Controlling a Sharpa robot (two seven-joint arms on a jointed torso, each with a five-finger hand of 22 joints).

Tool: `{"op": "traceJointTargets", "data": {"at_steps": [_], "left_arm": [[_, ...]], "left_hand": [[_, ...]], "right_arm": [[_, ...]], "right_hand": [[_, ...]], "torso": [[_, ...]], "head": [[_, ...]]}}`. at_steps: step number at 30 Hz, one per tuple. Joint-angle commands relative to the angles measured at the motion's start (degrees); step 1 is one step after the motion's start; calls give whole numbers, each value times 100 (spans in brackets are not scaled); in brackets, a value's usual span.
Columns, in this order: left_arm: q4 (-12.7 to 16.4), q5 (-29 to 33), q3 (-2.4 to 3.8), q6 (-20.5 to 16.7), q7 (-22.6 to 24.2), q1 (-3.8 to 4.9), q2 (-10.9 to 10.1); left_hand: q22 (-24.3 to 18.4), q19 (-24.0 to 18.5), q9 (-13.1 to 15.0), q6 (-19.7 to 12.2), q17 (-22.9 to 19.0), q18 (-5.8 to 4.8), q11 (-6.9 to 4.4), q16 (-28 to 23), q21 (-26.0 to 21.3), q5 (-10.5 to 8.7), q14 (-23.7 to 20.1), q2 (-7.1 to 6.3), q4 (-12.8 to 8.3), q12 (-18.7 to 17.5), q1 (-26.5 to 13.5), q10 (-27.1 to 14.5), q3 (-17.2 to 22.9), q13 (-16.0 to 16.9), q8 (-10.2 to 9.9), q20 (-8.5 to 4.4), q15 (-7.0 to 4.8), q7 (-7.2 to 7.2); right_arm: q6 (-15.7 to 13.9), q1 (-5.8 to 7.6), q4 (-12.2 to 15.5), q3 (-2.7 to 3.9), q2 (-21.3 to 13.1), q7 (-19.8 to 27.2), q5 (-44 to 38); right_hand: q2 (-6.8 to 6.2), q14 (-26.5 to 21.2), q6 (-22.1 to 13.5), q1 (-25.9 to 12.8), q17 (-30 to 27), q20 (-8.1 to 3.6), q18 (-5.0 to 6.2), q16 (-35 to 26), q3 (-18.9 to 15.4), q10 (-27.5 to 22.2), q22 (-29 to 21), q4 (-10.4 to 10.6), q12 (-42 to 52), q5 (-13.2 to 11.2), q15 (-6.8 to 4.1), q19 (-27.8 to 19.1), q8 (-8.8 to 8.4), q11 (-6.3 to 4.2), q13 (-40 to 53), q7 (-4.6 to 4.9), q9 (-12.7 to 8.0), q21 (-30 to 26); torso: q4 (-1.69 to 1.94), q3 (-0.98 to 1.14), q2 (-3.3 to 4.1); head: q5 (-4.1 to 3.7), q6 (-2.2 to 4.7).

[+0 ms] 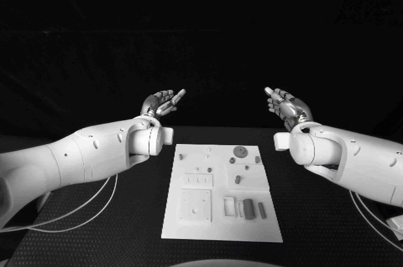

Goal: Assemble the parts on the task board

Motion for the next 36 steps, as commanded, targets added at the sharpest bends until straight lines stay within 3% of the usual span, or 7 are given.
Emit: {"op": "traceJointTargets", "data": {"at_steps": [1, 5, 9, 14, 15, 25, 36], "left_arm": [[-341, 73, -72, 768, -609, 148, 132], [-825, 97, -222, 1054, -870, 369, 325], [-1093, 110, -305, 1213, -1016, 492, 432], [-1138, 112, -319, 1240, -1040, 513, 450], [-850, -301, -336, 1568, -1114, 510, 164], [-492, -808, -336, 1569, -936, 510, -77], [392, -915, -328, 1755, -628, 511, -573]], "left_hand": [[130, 137, 99, 138, 107, -42, 50, 99, 56, 47, 164, 16, 90, 68, 267, 272, 1, 38, 124, 6, 30, 66], [206, 375, 326, 474, 171, 8, 149, 258, 191, 52, 429, 96, 69, 228, 384, 928, -8, 136, 436, -98, 49, 190], [288, 889, 444, 1052, 315, 120, 363, 641, 422, 63, 1172, 202, 17, 525, 929, 1597, 41, 255, 692, -260, 97, 440], [368, 1660, 477, 1745, 517, 331, 418, 1069, 722, 63, 2133, 218, 27, 866, 1652, 2423, 267, 385, 865, -421, -79, 579], [388, 1842, 493, 1960, 578, 368, 372, 1169, 792, 60, 2354, 219, 17, 979, 1814, 2690, 319, 440, 938, -472, -155, 553], [532, 2935, 615, 3225, 1078, 513, -166, 1698, 1216, 67, 3505, 190, -66, 1413, 2669, 4021, 636, 772, 1221, -820, -680, 132], [548, 3051, 585, 3495, 1374, 374, -193, 1525, 1164, 60, 3600, 20, 86, 1126, 2388, 4238, 405, 858, 886, -975, -717, 90]], "right_arm": [[1317, 134, -289, -48, 71, -640, -188], [1955, 362, -740, -150, 174, -979, -244], [2383, 515, -1044, -218, 243, -1207, -282], [2579, 585, -1182, -249, 274, -1311, -299], [1609, 540, -1742, -248, 498, -1468, -4919], [1816, 523, -1733, -246, 598, -1547, -6884], [2012, 459, -1581, -245, 643, -1591, -8432]], "right_hand": [[-87, 955, 565, 643, 735, 28, 130, 792, 58, 867, 1843, -457, 405, 42, 168, 572, 657, 63, 140, 871, 621, 274], [-201, 1527, 1494, 997, 796, -54, 329, 1031, 238, 1435, 2888, -893, 681, 47, 155, 1249, 1427, 33, 232, 853, 1242, 523], [-424, 2308, 2227, 1226, 853, -87, 585, 1302, 877, 2127, 2765, -1175, 926, 56, -69, 1970, 1614, -61, 293, 781, 1243, 641], [-573, 3105, 2912, 1138, 932, -115, 843, 1521, 1459, 2803, 2646, -1443, 1072, 49, -364, 2710, 1709, -286, 299, 653, 1230, 749], [-596, 3300, 3086, 1118, 965, -126, 904, 1581, 1557, 2980, 2636, -1477, 1109, 49, -444, 2892, 1739, -351, 303, 602, 1237, 792], [-717, 4754, 4060, 1206, 1354, -263, 1354, 2116, 1941, 4135, 2731, -1500, 1262, 50, -1106, 4289, 1867, -786, 332, 230, 1324, 1296], [-879, 5522, 4277, 1227, 1812, -471, 1462, 2433, 2040, 4618, 2875, -1499, 900, 45, -1480, 5140, 1508, -898, 219, 204, 1230, 1614]], "torso": [[-8, 0, 5], [-8, 0, 5], [-8, 0, 5], [-8, 0, 5], [-12, -23, 22], [-37, -38, 200], [20, 48, 533]], "head": [[10, -22], [10, -22], [10, -22], [10, -22], [-32, 66], [-49, 179], [-56, 306]]}}
